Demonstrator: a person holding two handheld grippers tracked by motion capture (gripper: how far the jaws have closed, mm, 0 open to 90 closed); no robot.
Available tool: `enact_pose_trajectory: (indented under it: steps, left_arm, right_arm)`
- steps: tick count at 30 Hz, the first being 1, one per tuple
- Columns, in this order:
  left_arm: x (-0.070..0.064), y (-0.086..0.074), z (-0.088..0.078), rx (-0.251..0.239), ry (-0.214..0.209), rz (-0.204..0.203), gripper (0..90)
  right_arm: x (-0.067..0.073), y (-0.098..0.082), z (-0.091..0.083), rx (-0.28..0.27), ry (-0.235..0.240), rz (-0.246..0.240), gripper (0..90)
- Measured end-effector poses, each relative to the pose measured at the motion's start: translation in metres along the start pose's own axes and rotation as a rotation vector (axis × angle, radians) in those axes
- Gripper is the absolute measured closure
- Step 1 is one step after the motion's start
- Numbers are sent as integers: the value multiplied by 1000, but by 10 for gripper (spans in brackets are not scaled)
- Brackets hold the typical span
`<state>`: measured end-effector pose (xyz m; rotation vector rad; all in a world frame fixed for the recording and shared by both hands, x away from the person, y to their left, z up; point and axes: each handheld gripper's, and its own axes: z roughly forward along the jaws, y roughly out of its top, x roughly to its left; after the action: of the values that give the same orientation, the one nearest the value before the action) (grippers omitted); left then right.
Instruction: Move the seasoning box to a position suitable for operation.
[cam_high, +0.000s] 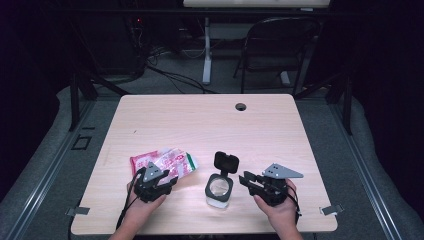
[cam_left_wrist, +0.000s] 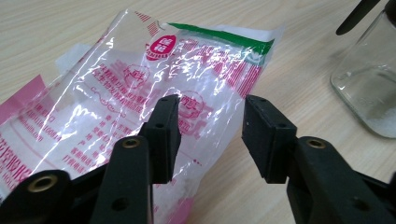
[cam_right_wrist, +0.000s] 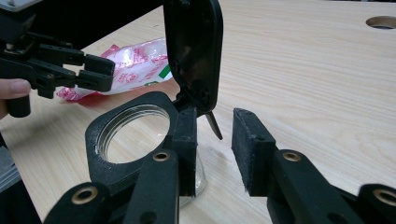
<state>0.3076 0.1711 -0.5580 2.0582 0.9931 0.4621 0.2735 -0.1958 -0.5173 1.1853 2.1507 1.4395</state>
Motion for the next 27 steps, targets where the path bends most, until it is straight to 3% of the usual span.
enact_pose_trajectory:
  steps: [6, 8, 13, 20, 27]
  left_arm:
    - [-10, 1, 14, 17, 25, 50, 482]
    - [-11, 2, 16, 18, 41, 74, 481]
    - [-10, 1, 22, 29, 74, 77, 481]
    - [-16, -1, 26, 47, 122, 135, 478]
    - [-12, -5, 30, 58, 129, 105, 539]
  right_arm:
    - [0, 0, -1, -7, 3, 8, 711]
    - [-1, 0, -1, -11, 4, 15, 711]
    - [-2, 0, -2, -21, 11, 29, 710]
    - [-4, 0, -2, -26, 22, 44, 710]
    - [-3, 0, -1, -24, 23, 42, 710]
